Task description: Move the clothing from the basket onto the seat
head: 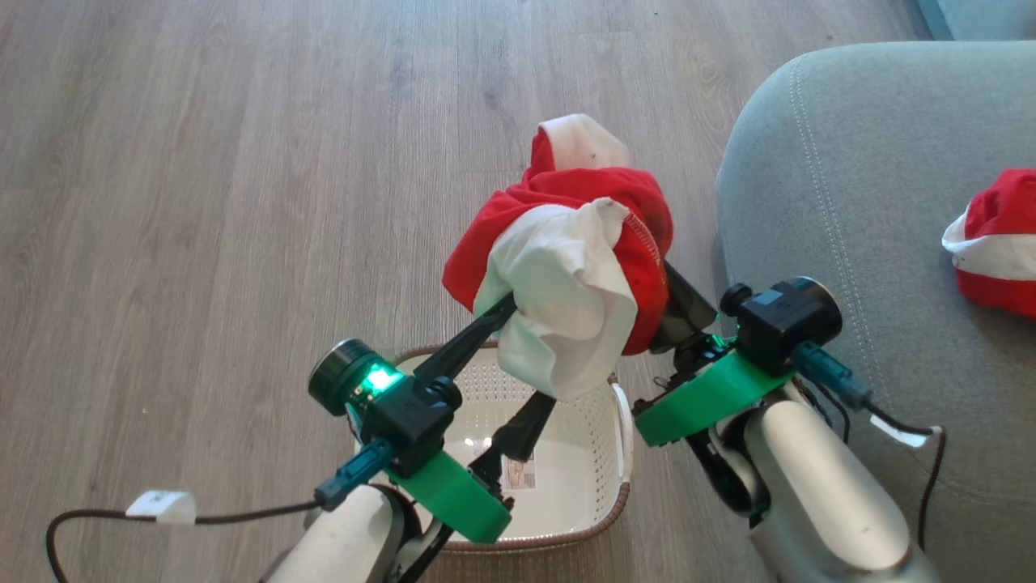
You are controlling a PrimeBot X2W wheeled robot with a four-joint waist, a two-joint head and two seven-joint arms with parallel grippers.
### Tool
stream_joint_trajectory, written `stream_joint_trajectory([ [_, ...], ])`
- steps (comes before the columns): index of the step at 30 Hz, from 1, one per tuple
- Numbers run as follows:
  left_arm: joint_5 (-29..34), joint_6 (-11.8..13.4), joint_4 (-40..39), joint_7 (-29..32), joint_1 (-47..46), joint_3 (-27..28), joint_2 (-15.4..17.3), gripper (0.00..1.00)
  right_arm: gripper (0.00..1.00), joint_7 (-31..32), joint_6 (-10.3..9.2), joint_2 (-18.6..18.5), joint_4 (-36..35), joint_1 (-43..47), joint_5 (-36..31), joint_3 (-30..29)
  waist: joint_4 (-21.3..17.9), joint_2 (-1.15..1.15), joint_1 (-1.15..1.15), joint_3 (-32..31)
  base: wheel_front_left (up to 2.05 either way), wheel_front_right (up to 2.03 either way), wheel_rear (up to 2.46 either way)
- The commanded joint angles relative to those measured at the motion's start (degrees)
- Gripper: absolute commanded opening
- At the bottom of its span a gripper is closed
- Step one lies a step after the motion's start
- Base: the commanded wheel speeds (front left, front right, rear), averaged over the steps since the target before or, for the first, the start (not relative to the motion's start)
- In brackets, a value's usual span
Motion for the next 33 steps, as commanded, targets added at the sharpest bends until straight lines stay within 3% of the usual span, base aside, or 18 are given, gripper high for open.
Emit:
stream_joint_trajectory([
  [1,-0.06,-0.08,-1.60,-0.27,-2.09,2.35,0.34,1.00,0.00,-0.54,-0.01,1.10,-2.48,-0.66,0.61,0.12,-0.03,0.00,0.00,-0.05,0.00,0.00,0.00],
  [6,0.46,-0.08,-1.03,-0.27,-1.84,3.44,0.37,1.00,0.00,-0.54,-0.01,1.10,-3.35,-0.21,2.88,-3.22,-0.09,0.00,0.00,-0.13,0.00,0.00,0.00],
  [33,1.80,-0.08,1.61,-0.27,-0.24,4.71,0.98,1.00,0.00,-0.54,-0.01,1.10,-6.32,0.41,-0.40,-15.86,-0.30,0.00,0.00,0.10,0.00,0.00,0.00],
])
